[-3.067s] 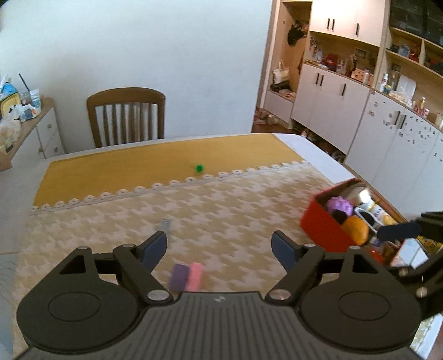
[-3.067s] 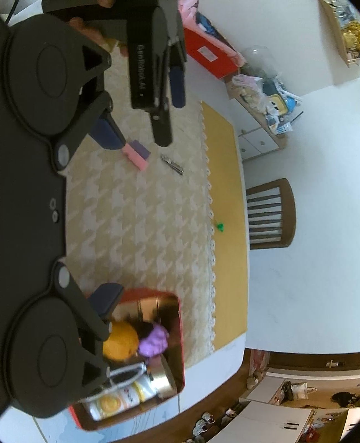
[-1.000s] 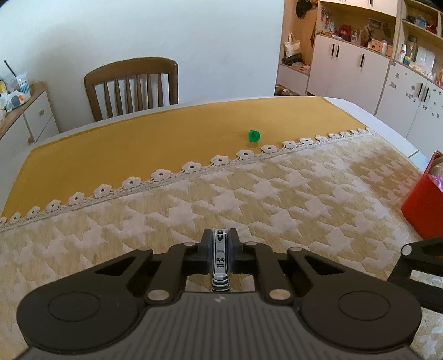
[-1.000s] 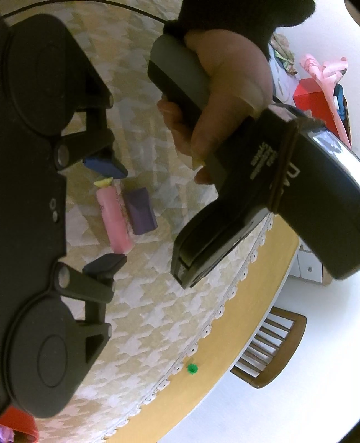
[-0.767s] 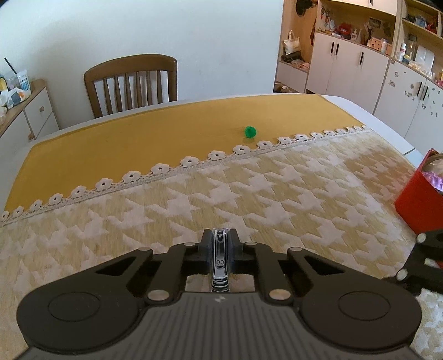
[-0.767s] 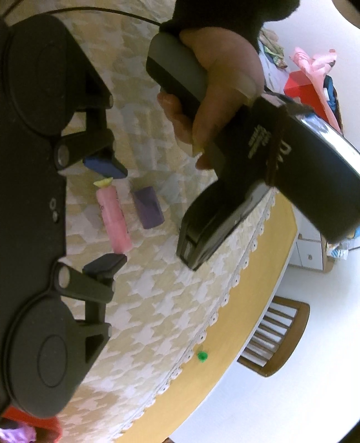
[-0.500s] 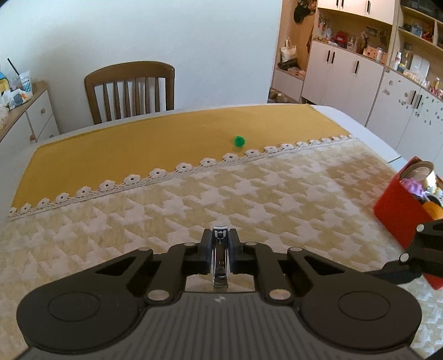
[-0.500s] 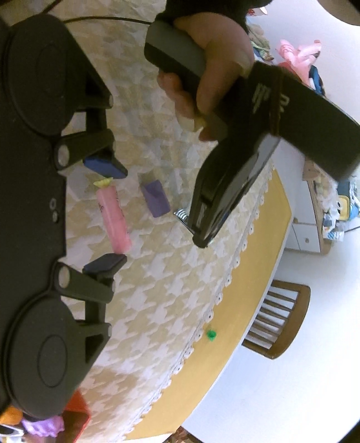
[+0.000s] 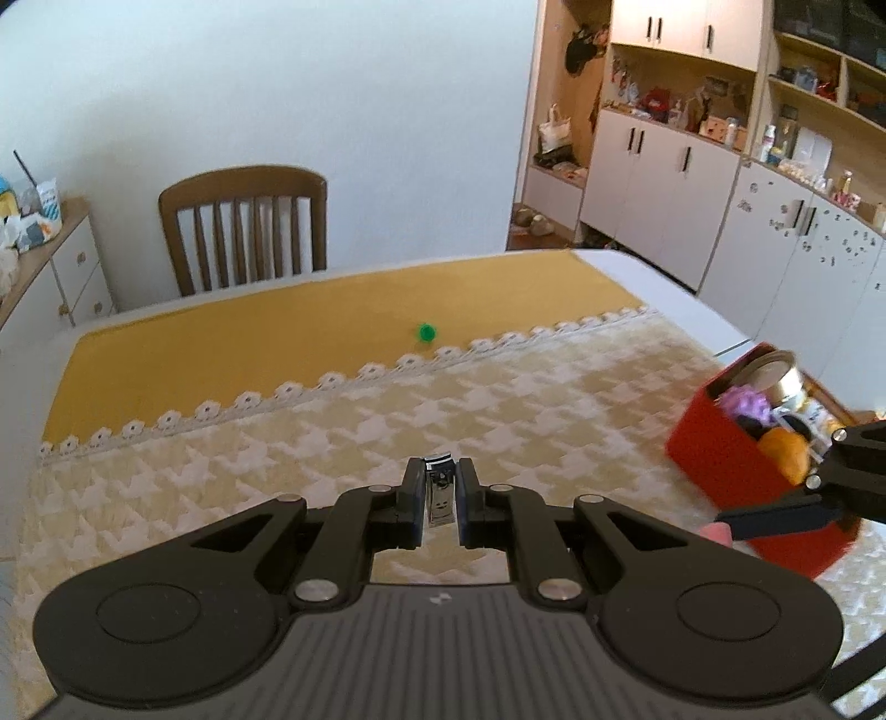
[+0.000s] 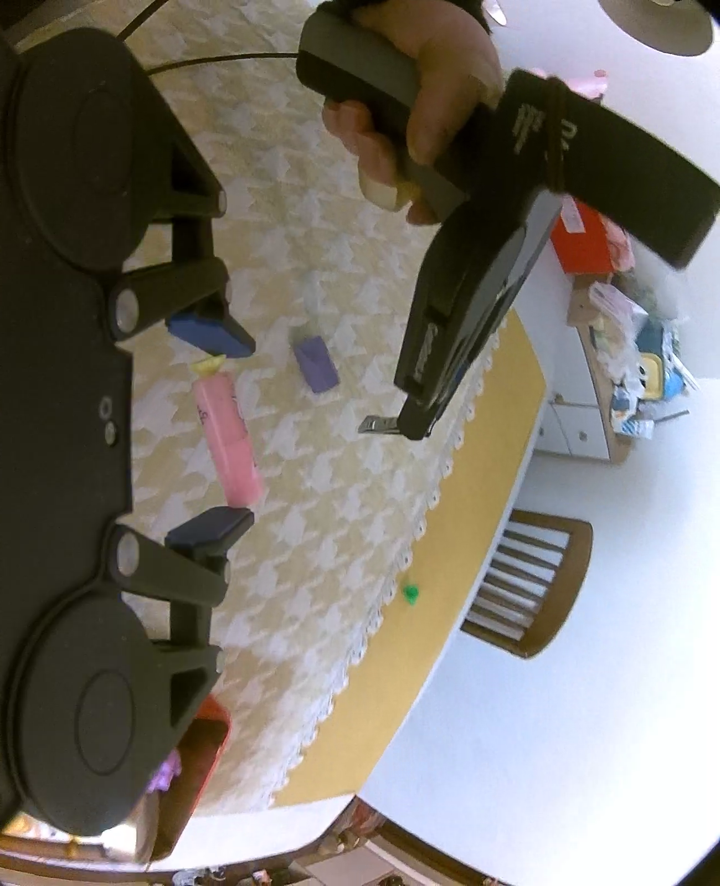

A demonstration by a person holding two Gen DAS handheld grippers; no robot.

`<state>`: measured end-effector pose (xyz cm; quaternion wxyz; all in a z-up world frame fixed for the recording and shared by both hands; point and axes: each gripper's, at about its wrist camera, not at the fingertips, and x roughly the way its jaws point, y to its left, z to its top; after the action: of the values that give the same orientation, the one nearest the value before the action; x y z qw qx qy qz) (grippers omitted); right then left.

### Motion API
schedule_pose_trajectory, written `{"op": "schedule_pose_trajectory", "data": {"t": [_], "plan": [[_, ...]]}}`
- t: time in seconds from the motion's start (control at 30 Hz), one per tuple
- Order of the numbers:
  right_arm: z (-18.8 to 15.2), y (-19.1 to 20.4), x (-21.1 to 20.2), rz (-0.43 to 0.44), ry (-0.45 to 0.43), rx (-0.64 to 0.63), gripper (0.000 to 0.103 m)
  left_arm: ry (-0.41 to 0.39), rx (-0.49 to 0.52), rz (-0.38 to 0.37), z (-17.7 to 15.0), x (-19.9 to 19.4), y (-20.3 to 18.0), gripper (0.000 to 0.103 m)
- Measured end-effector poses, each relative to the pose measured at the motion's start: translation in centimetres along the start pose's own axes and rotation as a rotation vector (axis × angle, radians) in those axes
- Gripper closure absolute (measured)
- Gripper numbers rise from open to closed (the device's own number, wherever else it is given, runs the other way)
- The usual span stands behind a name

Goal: Organize rigid objects
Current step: 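Carry the nail clipper with the left tool while the right tool carries the pink eraser to the tin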

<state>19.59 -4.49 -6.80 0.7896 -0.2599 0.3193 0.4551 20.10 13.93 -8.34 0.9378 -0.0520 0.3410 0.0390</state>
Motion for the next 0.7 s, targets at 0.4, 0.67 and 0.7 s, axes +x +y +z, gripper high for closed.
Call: {"op": "schedule_pose_trajectory", "data": {"t": [0.4,0.67,0.7], "plan": [[-2.1,-3.7,-5.3,-0.062,-0.058,0.049,0.045,-0.030,0.020,-0.076,2.0,-3.7,-5.7,0.092],[-5.0,-7.3,-7.6,-0.103,-0.059,0.085,0.045,-0.012,0.032,-0.143,3.0,-3.8,-10.0,0.092],[-5.4,-7.7,-7.8,-0.108,-0.057,0.087,0.045,-0.008,0.034,-0.154,3.1,-3.7,-10.7,0.092]]}}
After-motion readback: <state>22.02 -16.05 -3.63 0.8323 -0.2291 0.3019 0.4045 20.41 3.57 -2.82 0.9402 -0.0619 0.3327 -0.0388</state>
